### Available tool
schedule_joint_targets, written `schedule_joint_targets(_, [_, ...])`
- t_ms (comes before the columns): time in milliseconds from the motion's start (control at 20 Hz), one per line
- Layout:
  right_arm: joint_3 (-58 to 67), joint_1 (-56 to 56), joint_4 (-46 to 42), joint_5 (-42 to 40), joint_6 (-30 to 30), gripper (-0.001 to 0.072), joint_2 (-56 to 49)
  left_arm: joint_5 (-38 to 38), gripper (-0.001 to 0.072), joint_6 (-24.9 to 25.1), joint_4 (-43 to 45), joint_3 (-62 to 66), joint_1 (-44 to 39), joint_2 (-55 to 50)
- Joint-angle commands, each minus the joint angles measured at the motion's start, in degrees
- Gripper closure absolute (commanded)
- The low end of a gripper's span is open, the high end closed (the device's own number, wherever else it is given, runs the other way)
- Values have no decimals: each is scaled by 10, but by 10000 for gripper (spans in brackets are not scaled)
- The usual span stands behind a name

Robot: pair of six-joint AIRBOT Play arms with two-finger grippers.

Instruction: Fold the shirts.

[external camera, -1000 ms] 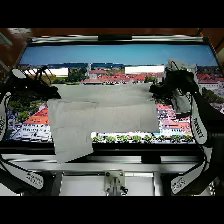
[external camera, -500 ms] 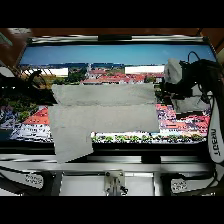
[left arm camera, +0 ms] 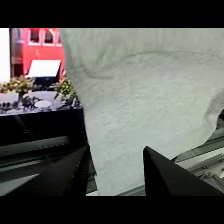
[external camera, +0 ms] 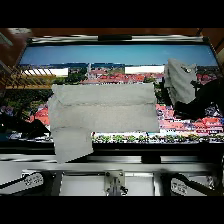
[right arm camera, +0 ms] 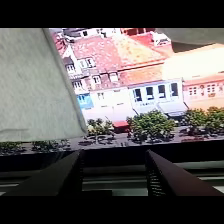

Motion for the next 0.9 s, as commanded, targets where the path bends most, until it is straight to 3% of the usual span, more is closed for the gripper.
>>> schedule_joint_targets(0, [-35, -6, 37, 39, -6, 199, 11, 63, 281, 25, -1, -67, 4, 15])
schedule_joint_targets(150, [-35, -6, 31, 51, -6, 199, 11, 97, 281, 27, -2, -77, -30, 2])
schedule_joint_targets(250, [-35, -6, 21, 51, -5, 199, 11, 109, 243, 28, -5, -78, -50, -9])
schedule_joint_targets(450, [-36, -6, 17, 52, -2, 190, 11, 116, 257, 26, -7, -78, -80, -30])
schedule_joint_targets(500, [-44, -6, 17, 52, 1, 190, 11, 116, 402, 25, -7, -78, -85, -33])
schedule_joint_targets(550, [-61, -6, 21, 52, 4, 133, 11, 116, 557, 26, -9, -78, -85, -33])
schedule_joint_targets(600, [-84, -6, 29, 55, 5, 68, 11, 113, 622, 29, -14, -77, -84, -33])
schedule_joint_targets(650, [-114, -6, 49, 63, 3, 68, 11, 105, 674, 43, -24, -75, -84, -33])
schedule_joint_targets(850, [-208, -6, 133, 140, -6, 69, 0, 92, 674, 71, -67, -73, -84, -29])
